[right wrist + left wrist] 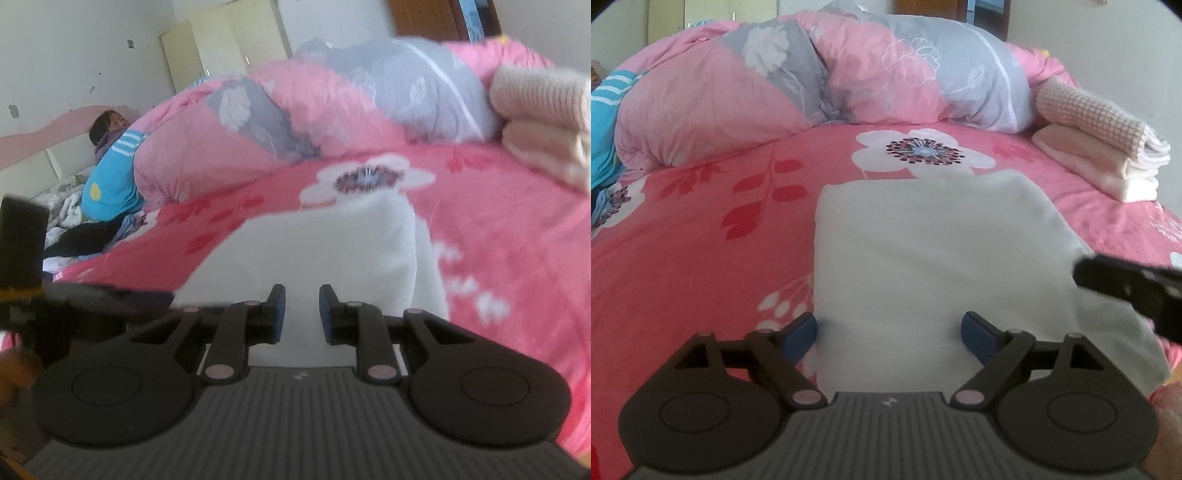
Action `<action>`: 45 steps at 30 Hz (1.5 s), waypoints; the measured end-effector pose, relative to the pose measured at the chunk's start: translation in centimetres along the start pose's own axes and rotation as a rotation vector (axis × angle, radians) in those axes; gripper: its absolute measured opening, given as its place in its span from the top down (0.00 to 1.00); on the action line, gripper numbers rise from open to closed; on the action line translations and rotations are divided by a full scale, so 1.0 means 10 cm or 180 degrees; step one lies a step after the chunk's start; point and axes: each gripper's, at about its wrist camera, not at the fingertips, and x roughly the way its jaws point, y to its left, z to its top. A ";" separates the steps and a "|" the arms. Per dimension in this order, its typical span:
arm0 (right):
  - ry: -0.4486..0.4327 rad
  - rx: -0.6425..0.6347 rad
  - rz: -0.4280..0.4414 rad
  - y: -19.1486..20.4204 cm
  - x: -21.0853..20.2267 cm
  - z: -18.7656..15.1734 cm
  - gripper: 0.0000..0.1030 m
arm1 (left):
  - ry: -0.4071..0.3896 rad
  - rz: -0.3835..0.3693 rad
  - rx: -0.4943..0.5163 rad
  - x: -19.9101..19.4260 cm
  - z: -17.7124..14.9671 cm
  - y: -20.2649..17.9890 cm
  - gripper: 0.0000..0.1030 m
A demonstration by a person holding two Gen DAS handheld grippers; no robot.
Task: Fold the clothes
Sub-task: 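Position the open right gripper over the folded white shirt's edge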
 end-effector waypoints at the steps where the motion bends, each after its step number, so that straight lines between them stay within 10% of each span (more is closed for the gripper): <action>1: -0.0001 -0.0031 -0.0011 0.00 0.04 0.03 0.82 | 0.0003 0.0004 0.0000 0.00 0.00 0.00 0.15; 45: 0.0293 -0.0053 -0.0153 -0.27 0.61 0.07 0.81 | -0.0168 -0.0187 -0.0213 -0.17 -0.06 0.14 0.13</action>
